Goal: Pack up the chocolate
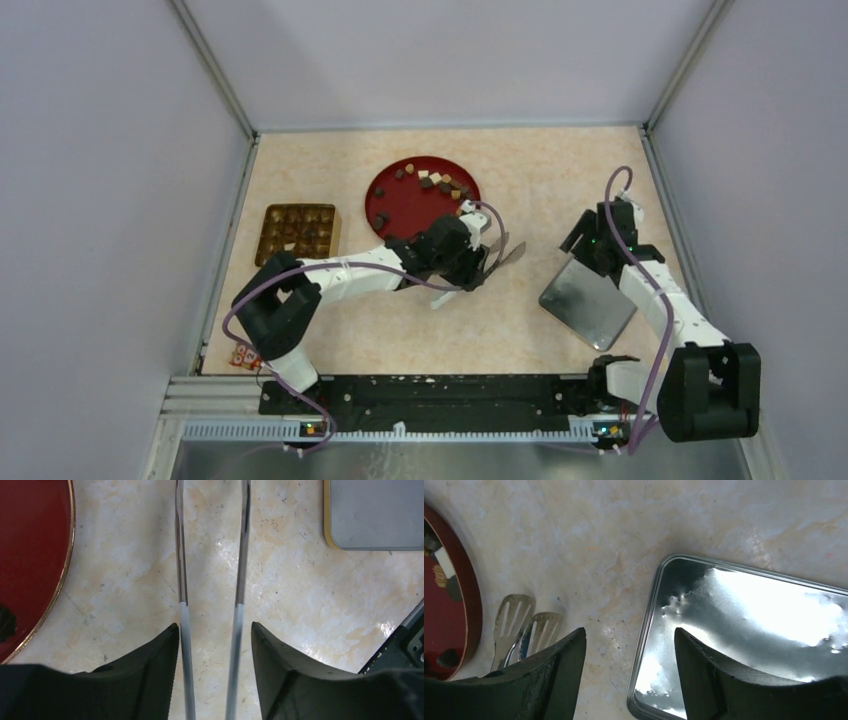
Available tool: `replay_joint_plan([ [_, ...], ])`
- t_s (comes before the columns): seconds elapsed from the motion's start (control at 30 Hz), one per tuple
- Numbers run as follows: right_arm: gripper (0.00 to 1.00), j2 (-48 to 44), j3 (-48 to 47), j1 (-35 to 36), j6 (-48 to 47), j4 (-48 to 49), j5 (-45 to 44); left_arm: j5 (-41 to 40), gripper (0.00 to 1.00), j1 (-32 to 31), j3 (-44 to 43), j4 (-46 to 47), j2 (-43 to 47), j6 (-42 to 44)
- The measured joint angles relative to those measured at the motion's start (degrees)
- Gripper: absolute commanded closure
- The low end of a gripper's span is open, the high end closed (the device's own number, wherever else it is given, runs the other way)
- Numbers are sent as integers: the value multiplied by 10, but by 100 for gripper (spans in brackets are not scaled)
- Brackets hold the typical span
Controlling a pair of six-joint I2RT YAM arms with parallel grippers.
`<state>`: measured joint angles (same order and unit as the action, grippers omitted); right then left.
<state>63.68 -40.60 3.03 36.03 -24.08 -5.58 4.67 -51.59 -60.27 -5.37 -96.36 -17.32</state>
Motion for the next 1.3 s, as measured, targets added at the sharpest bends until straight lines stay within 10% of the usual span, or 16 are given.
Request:
replay_joint_plan([
  [0.6,51,99,61,74,56,66,-64,-69,7,69,-56,-129,192,2],
  [0.8,77,143,51,100,60,92,-96,-70,1,143,-48,-140,273,-10],
  [0.87,100,161,40,101,63,99,-104,-75,1,143,-42,-150,292,-10],
  [1.3,100,121,-12,105,-8,89,-15,-64,1,219,-17,-222,292,-25],
])
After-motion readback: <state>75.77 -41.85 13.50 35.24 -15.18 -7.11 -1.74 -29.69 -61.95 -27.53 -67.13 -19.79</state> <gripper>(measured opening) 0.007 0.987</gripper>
